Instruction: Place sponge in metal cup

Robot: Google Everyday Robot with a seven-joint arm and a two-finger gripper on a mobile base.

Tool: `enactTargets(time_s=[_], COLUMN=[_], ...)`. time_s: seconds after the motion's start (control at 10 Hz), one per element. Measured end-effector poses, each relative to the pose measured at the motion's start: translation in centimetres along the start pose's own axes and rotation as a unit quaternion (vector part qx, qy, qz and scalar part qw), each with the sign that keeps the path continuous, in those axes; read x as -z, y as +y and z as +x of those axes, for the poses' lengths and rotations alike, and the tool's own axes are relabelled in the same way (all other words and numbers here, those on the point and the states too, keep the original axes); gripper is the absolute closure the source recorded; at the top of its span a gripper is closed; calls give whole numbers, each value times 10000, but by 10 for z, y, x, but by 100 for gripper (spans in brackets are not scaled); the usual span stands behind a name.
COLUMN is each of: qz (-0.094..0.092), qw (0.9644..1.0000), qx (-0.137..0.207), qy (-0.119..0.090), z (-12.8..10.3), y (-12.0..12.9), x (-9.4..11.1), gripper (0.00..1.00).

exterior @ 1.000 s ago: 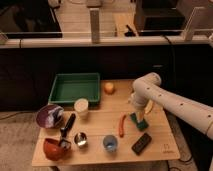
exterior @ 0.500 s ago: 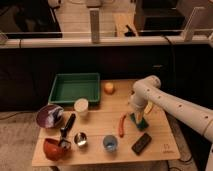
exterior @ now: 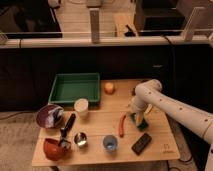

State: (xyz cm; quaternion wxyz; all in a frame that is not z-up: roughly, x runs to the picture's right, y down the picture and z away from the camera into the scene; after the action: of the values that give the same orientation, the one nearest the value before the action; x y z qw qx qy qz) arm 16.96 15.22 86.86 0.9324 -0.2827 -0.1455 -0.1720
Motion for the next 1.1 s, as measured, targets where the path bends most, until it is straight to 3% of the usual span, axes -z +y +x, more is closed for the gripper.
enactTargets(time_s=[0.5,0.6,1.1], qz=[-10,-23,-36], qw=[9999,9999,9999], qx=[-34,-32,-50], qy=[-119,-127,-120], z=[3,4,6], y=[1,1,3], x=[-9,-10,-9], gripper=[21,27,74])
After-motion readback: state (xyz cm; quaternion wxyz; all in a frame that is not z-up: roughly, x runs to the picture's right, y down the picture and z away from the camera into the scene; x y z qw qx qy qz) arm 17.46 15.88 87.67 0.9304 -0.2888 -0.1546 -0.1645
